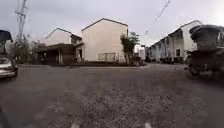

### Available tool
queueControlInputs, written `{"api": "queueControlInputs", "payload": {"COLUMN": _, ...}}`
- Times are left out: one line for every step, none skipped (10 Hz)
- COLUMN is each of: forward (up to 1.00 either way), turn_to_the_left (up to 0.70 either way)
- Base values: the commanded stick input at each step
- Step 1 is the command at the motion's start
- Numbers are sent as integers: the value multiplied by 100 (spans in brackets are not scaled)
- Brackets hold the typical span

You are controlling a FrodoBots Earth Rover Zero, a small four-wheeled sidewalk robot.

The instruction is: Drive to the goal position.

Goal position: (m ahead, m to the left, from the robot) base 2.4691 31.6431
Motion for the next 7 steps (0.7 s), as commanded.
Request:
{"api": "queueControlInputs", "payload": {"forward": 70, "turn_to_the_left": 0}}
{"api": "queueControlInputs", "payload": {"forward": 70, "turn_to_the_left": 0}}
{"api": "queueControlInputs", "payload": {"forward": 70, "turn_to_the_left": 0}}
{"api": "queueControlInputs", "payload": {"forward": 70, "turn_to_the_left": 0}}
{"api": "queueControlInputs", "payload": {"forward": 70, "turn_to_the_left": 0}}
{"api": "queueControlInputs", "payload": {"forward": 70, "turn_to_the_left": 0}}
{"api": "queueControlInputs", "payload": {"forward": 70, "turn_to_the_left": 0}}
